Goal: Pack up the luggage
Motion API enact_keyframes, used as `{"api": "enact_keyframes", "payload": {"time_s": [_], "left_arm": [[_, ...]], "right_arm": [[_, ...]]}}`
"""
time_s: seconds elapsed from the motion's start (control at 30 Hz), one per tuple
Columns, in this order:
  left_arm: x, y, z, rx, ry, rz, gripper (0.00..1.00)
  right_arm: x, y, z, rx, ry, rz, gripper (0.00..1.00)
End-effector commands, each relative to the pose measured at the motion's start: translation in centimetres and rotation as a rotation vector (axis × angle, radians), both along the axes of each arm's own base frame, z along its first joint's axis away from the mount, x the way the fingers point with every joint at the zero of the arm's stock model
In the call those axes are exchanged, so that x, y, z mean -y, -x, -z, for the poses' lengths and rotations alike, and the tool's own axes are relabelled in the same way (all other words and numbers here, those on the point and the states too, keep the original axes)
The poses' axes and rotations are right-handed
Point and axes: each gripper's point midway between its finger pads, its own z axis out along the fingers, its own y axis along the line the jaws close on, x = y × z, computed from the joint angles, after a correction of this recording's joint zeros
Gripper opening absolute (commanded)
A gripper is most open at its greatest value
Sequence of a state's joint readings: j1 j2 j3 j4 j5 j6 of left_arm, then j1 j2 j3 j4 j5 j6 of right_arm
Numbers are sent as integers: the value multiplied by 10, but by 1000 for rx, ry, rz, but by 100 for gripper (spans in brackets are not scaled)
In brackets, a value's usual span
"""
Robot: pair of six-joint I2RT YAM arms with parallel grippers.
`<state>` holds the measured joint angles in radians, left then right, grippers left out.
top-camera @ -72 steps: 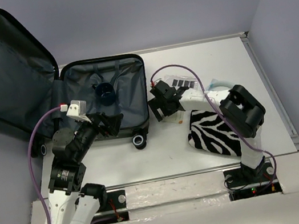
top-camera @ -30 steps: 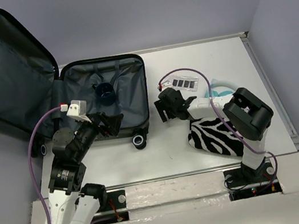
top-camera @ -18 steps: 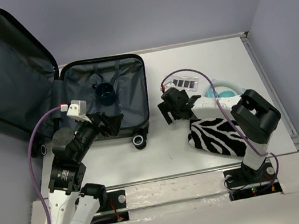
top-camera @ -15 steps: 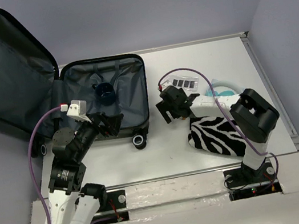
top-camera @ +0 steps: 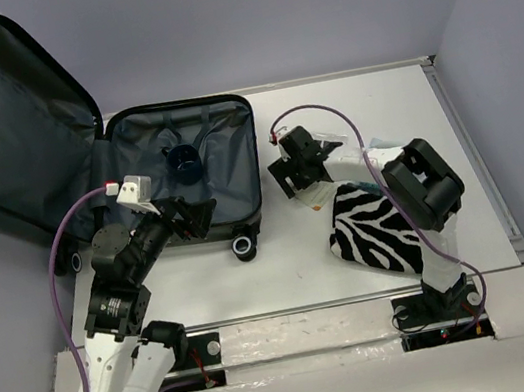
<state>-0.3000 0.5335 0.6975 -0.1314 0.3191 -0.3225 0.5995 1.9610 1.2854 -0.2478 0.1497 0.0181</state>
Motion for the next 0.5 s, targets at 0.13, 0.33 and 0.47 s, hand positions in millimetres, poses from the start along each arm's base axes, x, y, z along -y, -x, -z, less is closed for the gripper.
{"api": "enact_keyframes", "payload": {"time_s": [0.13, 0.33, 0.47], "left_arm": [[4, 3, -15, 57, 13, 30, 99], [5, 4, -13, 51, 16, 33, 99], [5, 4, -15, 55, 19, 34, 99]], "right_arm": [[12, 38, 53, -223, 62, 48, 46], [19, 48, 70, -251, 54, 120, 22], [17, 40, 50, -186, 8, 159, 7]]}}
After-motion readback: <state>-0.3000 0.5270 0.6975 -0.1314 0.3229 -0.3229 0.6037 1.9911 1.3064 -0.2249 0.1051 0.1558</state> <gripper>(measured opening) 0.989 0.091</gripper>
